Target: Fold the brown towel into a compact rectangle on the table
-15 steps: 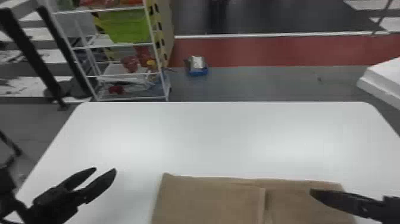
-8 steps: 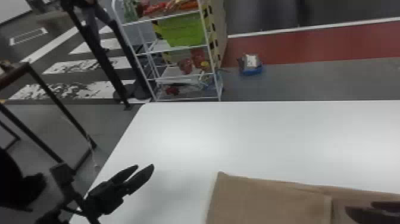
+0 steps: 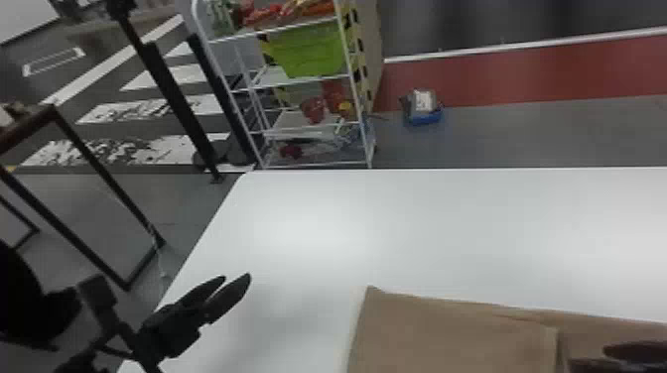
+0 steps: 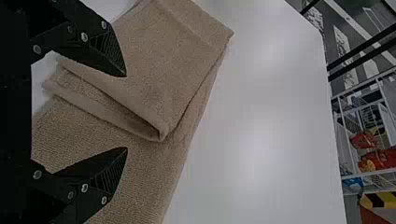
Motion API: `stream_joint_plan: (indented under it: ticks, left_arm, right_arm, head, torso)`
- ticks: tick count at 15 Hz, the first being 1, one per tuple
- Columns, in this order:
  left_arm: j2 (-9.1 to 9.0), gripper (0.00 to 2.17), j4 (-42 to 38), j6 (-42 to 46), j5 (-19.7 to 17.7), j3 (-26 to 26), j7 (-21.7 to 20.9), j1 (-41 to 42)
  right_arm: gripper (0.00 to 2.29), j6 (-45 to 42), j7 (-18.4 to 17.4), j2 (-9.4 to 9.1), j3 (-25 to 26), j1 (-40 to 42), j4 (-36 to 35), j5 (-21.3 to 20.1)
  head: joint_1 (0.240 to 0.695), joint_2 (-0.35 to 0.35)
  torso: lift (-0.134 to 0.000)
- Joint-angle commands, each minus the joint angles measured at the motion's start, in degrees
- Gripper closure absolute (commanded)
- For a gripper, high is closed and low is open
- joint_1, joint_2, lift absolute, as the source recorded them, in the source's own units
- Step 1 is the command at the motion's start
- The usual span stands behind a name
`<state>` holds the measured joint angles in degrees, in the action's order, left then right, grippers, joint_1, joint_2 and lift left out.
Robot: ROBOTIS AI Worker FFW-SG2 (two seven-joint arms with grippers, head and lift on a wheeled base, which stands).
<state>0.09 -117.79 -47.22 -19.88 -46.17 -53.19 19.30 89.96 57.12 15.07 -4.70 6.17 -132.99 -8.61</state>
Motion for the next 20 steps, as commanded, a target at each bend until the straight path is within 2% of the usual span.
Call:
stream_joint_plan:
  ticks: [1, 3, 5, 7, 9, 20]
  left_arm:
    - [-0.24, 0.02, 0.0, -0.2, 0.0, -0.3, -0.1, -0.2]
    - [-0.24, 0.02, 0.3, -0.2, 0.2, -0.5, 0.0, -0.7]
    - [-0.24, 0.02, 0.6, -0.2, 0.4, -0.5, 0.0, -1.0]
    - [-0.24, 0.02, 0.5, -0.2, 0.5, -0.4, -0.1, -1.0]
    - [-0.24, 0.02, 0.8, -0.2, 0.5, -1.0, -0.2, -1.0]
    - [-0.24, 0.02, 1.7, -0.2, 0.7, -1.3, -0.9, -1.0]
  right_arm:
    - [0.4, 0.1, 0.9, 2.86, -0.3, 0.3, -0.2, 0.5]
    - [0.41, 0.1, 1.6, 4.61, -1.3, 0.9, -0.2, 0.7]
    - [0.65, 0.1, 2.2, 4.52, -3.2, 0.5, 0.0, 0.9]
    - [0.57, 0.1, 2.1, 4.26, -5.7, 0.3, 0.0, 0.6]
    - [0.58, 0.1, 2.1, 4.52, -8.0, -0.1, 0.7, -1.5]
    - [0.58, 0.1, 2.3, 4.88, -12.2, -4.0, 6.3, -2.8]
  head:
    - [0.695, 0.35]
    - [0.695, 0.35]
    - [0.695, 0.35]
    - [0.695, 0.35]
    - [0.695, 0.35]
    - [0.695, 0.35]
  torso:
    - [-0.124]
    - [-0.124]
    - [-0.124]
    - [-0.124]
    - [-0.124]
    - [-0.124]
